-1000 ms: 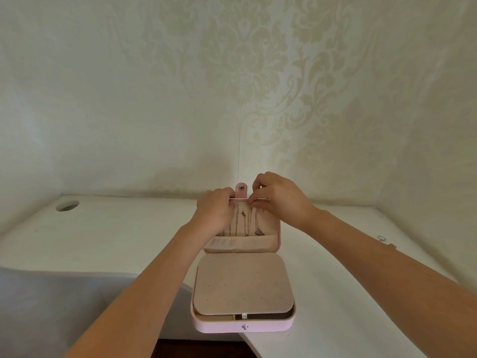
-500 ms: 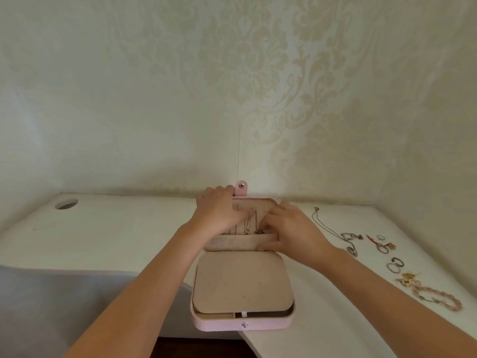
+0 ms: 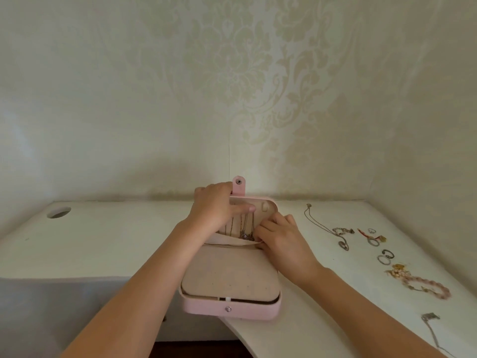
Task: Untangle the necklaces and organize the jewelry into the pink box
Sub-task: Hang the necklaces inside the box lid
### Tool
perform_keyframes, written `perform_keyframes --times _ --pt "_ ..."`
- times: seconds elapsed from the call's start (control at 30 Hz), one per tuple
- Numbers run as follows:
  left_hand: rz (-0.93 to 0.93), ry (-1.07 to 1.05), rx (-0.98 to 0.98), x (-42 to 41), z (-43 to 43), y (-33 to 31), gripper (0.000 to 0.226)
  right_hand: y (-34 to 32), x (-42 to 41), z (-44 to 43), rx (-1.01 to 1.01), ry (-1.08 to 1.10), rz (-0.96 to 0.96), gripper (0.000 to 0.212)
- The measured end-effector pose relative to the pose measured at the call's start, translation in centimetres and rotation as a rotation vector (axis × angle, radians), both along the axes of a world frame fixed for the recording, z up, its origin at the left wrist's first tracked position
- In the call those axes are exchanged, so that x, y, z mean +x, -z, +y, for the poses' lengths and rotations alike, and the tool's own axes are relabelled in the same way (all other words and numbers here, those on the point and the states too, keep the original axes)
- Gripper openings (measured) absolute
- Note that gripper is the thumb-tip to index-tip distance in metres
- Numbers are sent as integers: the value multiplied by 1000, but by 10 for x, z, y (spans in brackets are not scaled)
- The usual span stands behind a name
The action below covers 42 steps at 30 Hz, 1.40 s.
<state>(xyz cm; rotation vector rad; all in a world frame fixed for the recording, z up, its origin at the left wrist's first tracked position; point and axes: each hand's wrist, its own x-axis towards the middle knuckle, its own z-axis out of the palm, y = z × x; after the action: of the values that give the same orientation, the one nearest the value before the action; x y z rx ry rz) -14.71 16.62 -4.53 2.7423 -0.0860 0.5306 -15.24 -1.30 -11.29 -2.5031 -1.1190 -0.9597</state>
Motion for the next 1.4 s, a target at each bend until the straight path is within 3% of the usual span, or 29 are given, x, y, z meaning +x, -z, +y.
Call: perform_keyframes --times 0.2,0.33,0.43,0.7,0.8,0.97,1.1,1.27,1.4 --pt "-97 -89 -10 -4 -9 3 46 2 0 -1 8 -14 -29 25" --pt "-67 -182 -12 -4 -9 3 45 -2 -3 -10 5 -151 -8 6" --pt "-43 -219 -27 -3 -8 4 42 -10 0 -26 55 -178 84 18" --pt "-109 -231 -81 6 -15 17 46 -10 6 -41 252 -121 280 15" --pt "-183 -242 -106 7 -16 22 44 -2 3 -59 317 1 303 15" --pt "-414 -208 -87 -4 -26 43 52 18 12 -91 -50 483 539 57" --pt "-536 -189 -108 -10 -31 53 64 27 13 -97 -129 535 638 60" --pt "-556 -183 -123 -17 -36 54 85 25 11 -95 -27 477 571 47" --pt "-568 -173 -106 -18 -35 56 80 20 8 -89 201 368 510 36"
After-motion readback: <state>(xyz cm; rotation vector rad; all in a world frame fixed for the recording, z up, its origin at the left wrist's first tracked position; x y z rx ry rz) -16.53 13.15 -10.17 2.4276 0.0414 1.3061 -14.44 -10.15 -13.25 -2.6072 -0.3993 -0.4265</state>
